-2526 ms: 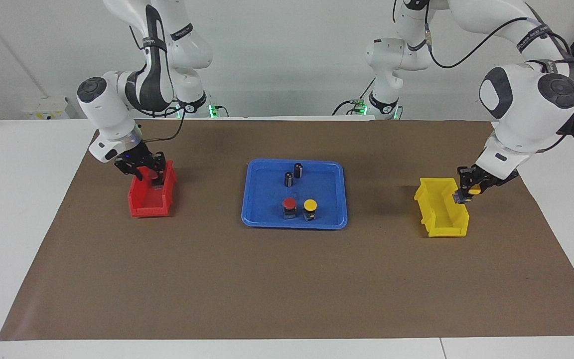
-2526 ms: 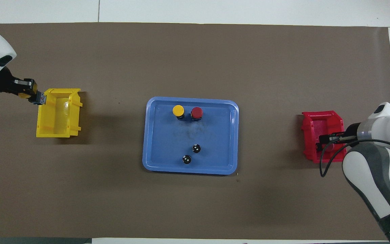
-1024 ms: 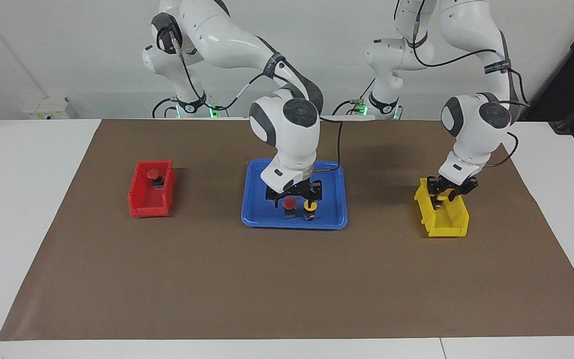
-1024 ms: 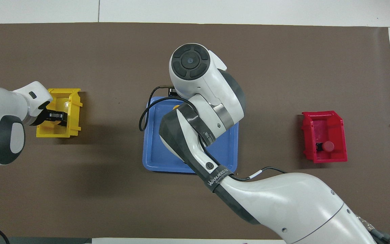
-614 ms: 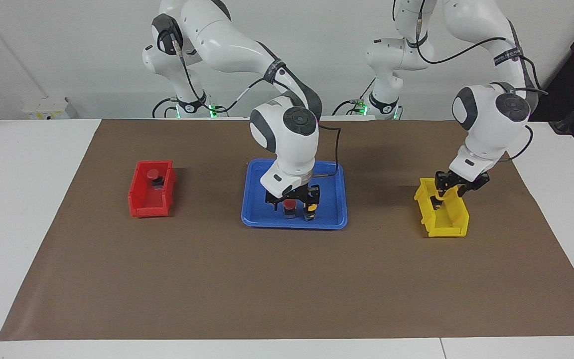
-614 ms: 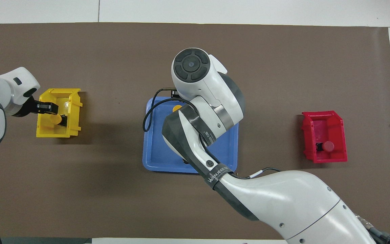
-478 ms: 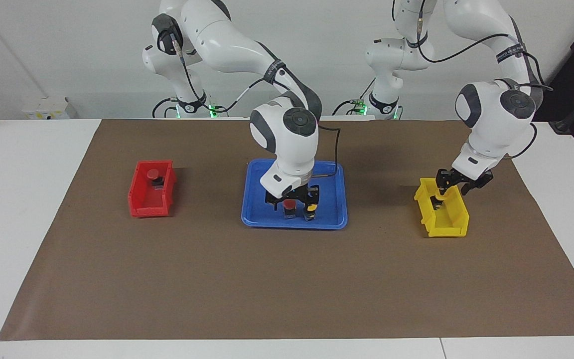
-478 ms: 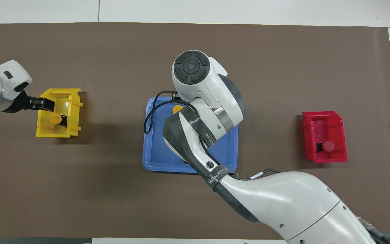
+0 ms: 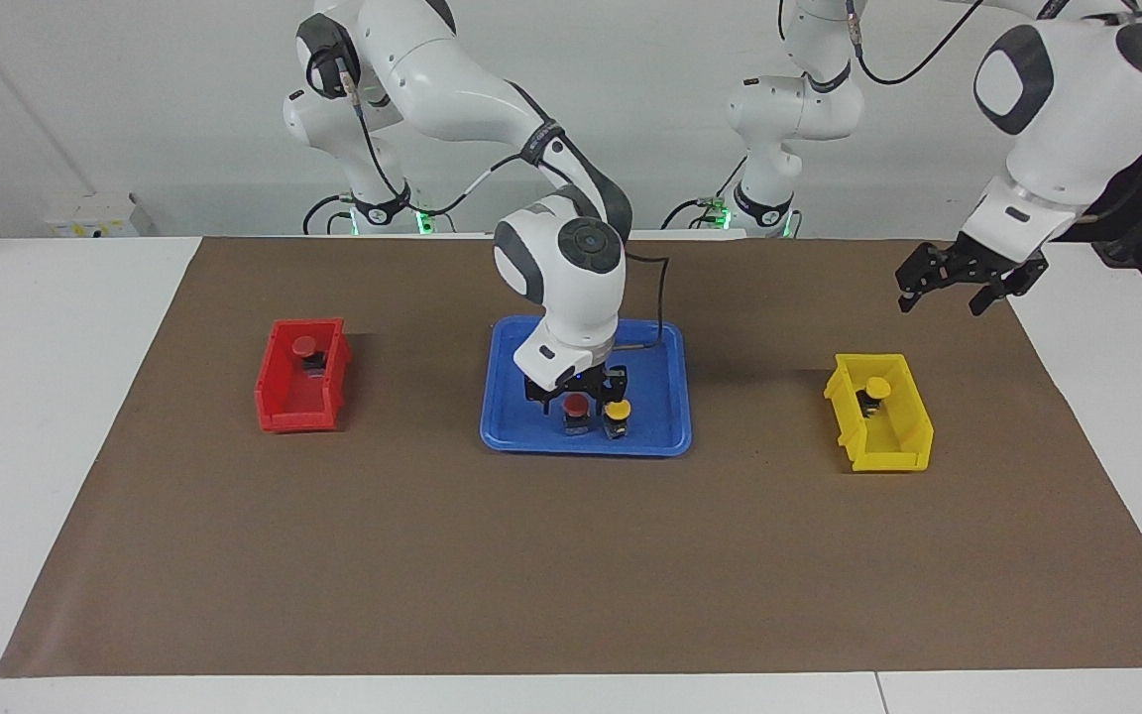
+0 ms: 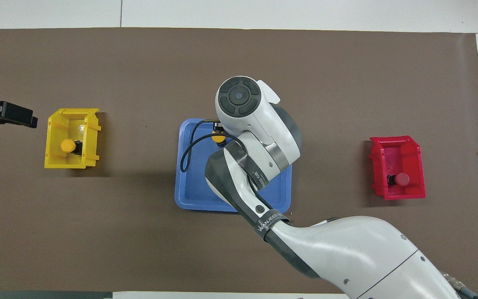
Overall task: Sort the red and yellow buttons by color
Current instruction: 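Carry the red button to the red bin while the left gripper reaches the tray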
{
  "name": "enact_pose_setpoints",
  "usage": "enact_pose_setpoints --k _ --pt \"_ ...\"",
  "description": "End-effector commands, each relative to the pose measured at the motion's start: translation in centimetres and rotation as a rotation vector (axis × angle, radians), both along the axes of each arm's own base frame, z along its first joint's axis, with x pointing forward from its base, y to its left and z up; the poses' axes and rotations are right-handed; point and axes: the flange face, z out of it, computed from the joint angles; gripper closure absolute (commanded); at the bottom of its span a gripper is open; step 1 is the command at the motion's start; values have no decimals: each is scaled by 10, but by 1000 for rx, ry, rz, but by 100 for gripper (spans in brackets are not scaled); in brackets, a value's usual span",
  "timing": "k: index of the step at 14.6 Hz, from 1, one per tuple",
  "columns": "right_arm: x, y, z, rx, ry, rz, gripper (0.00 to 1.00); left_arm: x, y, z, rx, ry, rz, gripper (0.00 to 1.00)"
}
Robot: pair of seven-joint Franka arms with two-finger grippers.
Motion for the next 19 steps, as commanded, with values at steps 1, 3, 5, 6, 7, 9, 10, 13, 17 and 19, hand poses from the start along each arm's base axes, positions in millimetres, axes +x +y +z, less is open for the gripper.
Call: enact_pose_setpoints --k 1,3,5,6,7,9,10,13,17,19 --pt "-14 -6 -2 31 -1 -8 18 -1 -35 0 -11 28 -56 0" --pt "-15 -6 -3 28 1 -5 19 -1 -36 -1 -9 28 -56 0" --pt "-14 -7 -4 26 3 -5 20 -1 -34 0 2 24 -56 0" --pt "-17 -8 -6 24 7 -3 22 0 -34 1 4 20 -56 0" --pt "-20 -9 -7 22 8 -3 25 0 -34 1 2 18 -55 0" --pt "-22 -11 -10 19 12 5 28 0 -35 1 0 15 -56 0" --pt "-22 -11 -10 19 12 7 33 1 -35 0 -1 7 -49 0" --pt "-20 -11 -6 25 6 3 64 5 -42 -8 -13 -45 -24 0" --pt "-2 -53 47 40 -8 -10 79 17 -119 -55 -25 -91 70 0" --pt "4 -109 88 20 9 13 79 23 -163 -91 -15 -72 77 0"
